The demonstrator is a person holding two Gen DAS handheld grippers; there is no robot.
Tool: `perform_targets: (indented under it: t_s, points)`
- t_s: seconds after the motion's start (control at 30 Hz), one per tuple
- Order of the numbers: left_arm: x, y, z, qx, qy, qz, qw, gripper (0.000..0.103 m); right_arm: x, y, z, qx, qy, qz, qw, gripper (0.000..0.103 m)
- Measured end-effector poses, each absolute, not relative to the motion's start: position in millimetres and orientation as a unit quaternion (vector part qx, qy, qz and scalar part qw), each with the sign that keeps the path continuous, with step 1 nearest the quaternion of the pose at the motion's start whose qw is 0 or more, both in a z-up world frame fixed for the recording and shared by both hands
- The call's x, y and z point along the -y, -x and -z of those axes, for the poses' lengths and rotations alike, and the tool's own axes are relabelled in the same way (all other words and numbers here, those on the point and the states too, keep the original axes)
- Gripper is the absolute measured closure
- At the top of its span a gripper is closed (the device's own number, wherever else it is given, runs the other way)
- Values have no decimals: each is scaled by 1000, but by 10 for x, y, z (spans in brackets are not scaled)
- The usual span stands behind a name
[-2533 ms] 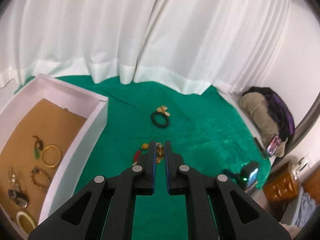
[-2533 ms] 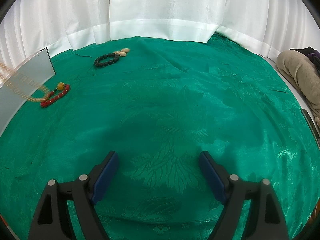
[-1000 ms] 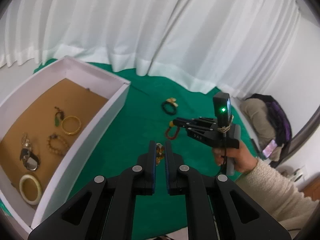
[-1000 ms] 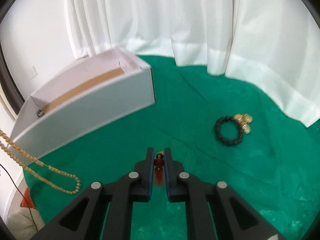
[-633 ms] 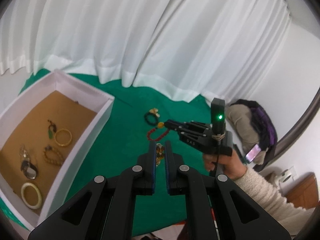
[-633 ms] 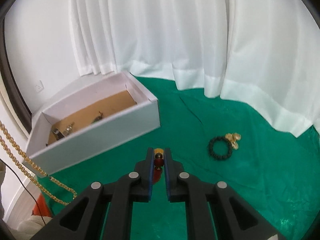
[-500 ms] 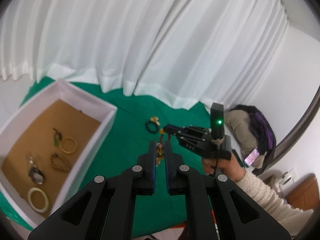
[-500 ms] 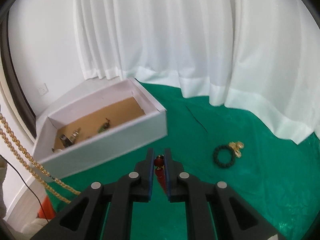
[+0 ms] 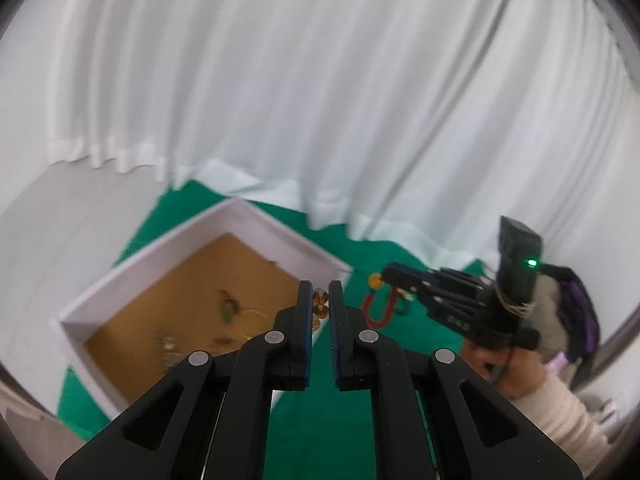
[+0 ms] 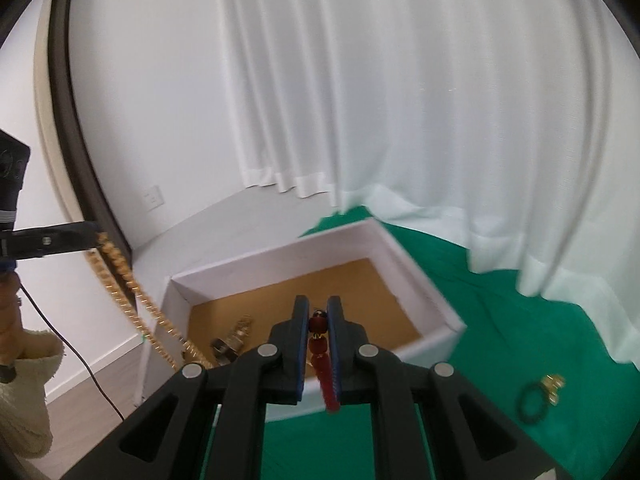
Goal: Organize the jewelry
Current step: 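Carry the necklace and red bracelet into the white box and open both grippers, then withdraw both grippers from the box back over the green cloth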
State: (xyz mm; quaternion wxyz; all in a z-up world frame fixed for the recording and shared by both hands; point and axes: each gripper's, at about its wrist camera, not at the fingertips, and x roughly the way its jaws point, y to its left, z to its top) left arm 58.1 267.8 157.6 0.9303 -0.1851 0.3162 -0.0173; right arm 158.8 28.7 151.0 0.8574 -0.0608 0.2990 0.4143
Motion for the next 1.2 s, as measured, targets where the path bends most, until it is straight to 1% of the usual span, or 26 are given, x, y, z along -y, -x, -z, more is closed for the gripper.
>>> perform_targets:
  t_s: [0.2, 0.47, 0.63, 0.73, 0.77, 0.8, 0.83, 0.87, 0.9, 1.0, 1.07, 1.2]
  points:
    - [-3228, -557, -1357, -321, 206, -44, 923, 97, -923, -1567, -1215, -340, 64, -451, 823, 93]
    - [-3840, -563, -904, -337, 221, -116, 908, 98, -1576, -1358, -529, -405, 95, -485, 769, 93]
    - [-4025, -633, -535, -365, 225, -140, 893, 98, -1810, -1245, -126, -434, 115, -481, 753, 93]
    - [-4051, -668, -320, -379, 224, -154, 884, 97, -1851, -1178, 8, -438, 123, -471, 756, 90]
    - [-4065, -666, -270, -381, 225, -162, 882, 95, -1863, -1173, 45, -442, 123, -466, 757, 87]
    - [-4077, -661, -220, -382, 227, -170, 879, 86, -1852, -1166, 56, -444, 120, -464, 757, 69]
    - [-4087, -654, -182, -384, 230, -177, 877, 77, -1851, -1160, 50, -446, 117, -460, 759, 55]
    - [-4085, -637, -164, -384, 232, -184, 875, 53, -1805, -1152, 17, -443, 113, -455, 764, 32]
    - [-4075, -606, -157, -380, 232, -193, 874, 35, -1742, -1135, -35, -435, 111, -449, 773, 25]
    - [-3945, -503, -205, -369, 220, -204, 880, 25, -1563, -1044, -165, -410, 126, -428, 796, 24]
    - [-3819, -454, -252, -366, 211, -200, 884, 21, -1378, -982, -228, -388, 136, -411, 814, 22]
    - [-3453, -409, -386, -363, 181, -180, 896, 18, -926, -937, -172, -376, 137, -373, 837, 21]
